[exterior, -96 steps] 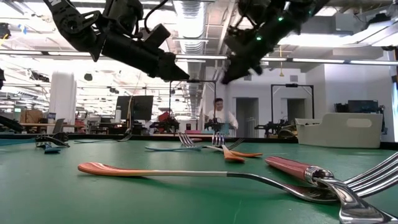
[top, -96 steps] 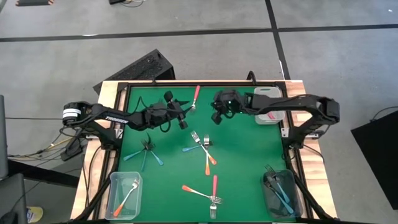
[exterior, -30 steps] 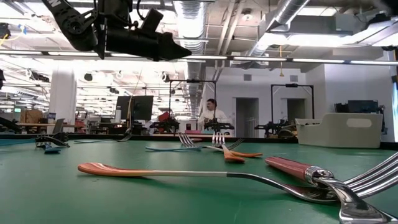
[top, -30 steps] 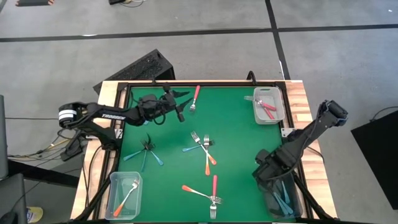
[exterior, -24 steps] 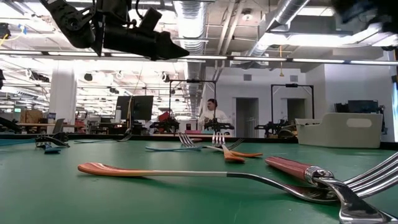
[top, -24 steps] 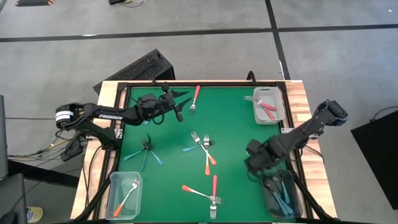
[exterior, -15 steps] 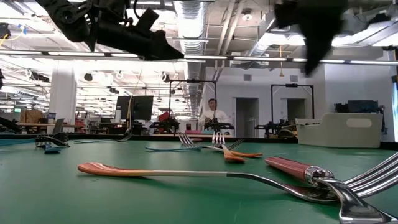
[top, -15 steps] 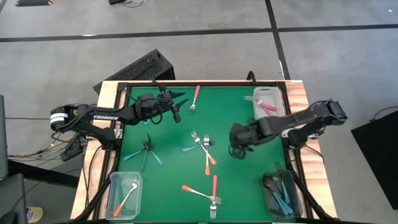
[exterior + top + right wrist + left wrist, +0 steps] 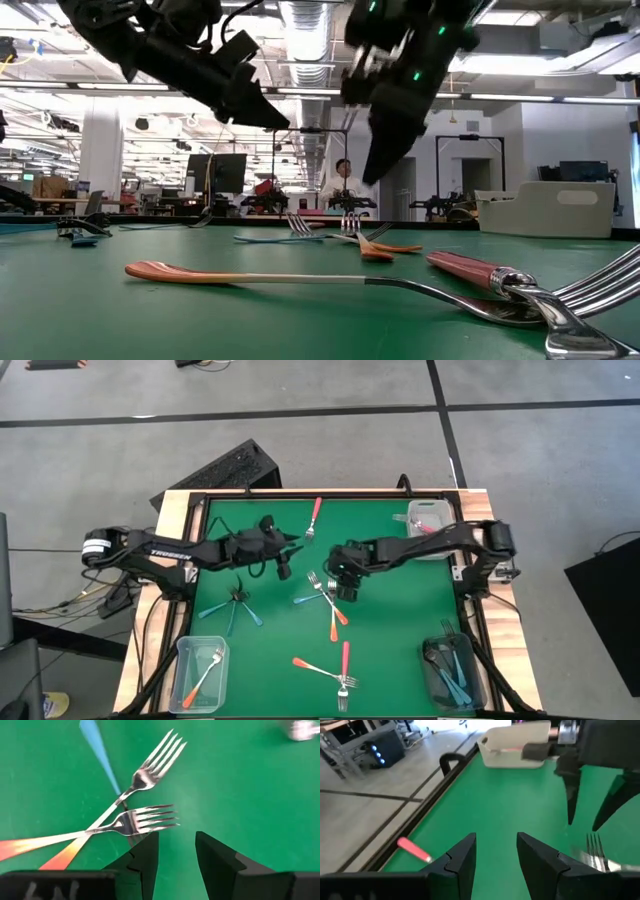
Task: Sort silverware by color (type)
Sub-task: Put the orange fork into the transparent bin
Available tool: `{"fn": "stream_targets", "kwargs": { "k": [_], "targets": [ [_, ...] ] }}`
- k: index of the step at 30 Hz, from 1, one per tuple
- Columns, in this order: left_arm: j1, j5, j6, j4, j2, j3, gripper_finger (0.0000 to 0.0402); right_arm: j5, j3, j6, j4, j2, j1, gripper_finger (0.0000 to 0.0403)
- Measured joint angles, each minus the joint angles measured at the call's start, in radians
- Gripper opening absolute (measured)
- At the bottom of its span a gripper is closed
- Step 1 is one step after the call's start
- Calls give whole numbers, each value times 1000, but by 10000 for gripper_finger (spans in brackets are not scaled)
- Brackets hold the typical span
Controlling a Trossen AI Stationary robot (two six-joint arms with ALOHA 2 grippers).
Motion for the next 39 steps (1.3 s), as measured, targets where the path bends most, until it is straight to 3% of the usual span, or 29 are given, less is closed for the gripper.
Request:
{"fn": "stream_targets", "kwargs": {
  "k": [6,9,14,23,30,32,39],
  "targets": [
    [-71,-170,-18,-66,0,1,132,-258,0,-96,87,75,-85,154],
    [-87,-220,-42,-105,0,1,132,-304,0,-102,129,110,-119,154],
    [-92,-265,-77,-161,0,1,132,-307,0,-113,138,163,-149,154],
    [-92,-280,-91,-184,0,1,132,-301,-1,-129,141,147,-153,154],
    [-83,-276,-109,-206,0,1,132,-141,-1,-86,74,131,-188,154],
    [-75,-257,-126,-206,0,1,132,-115,-2,-83,18,104,-202,154],
    [-44,-181,-161,-177,44,1,132,-76,0,-82,73,11,-240,154]
  ]
}}
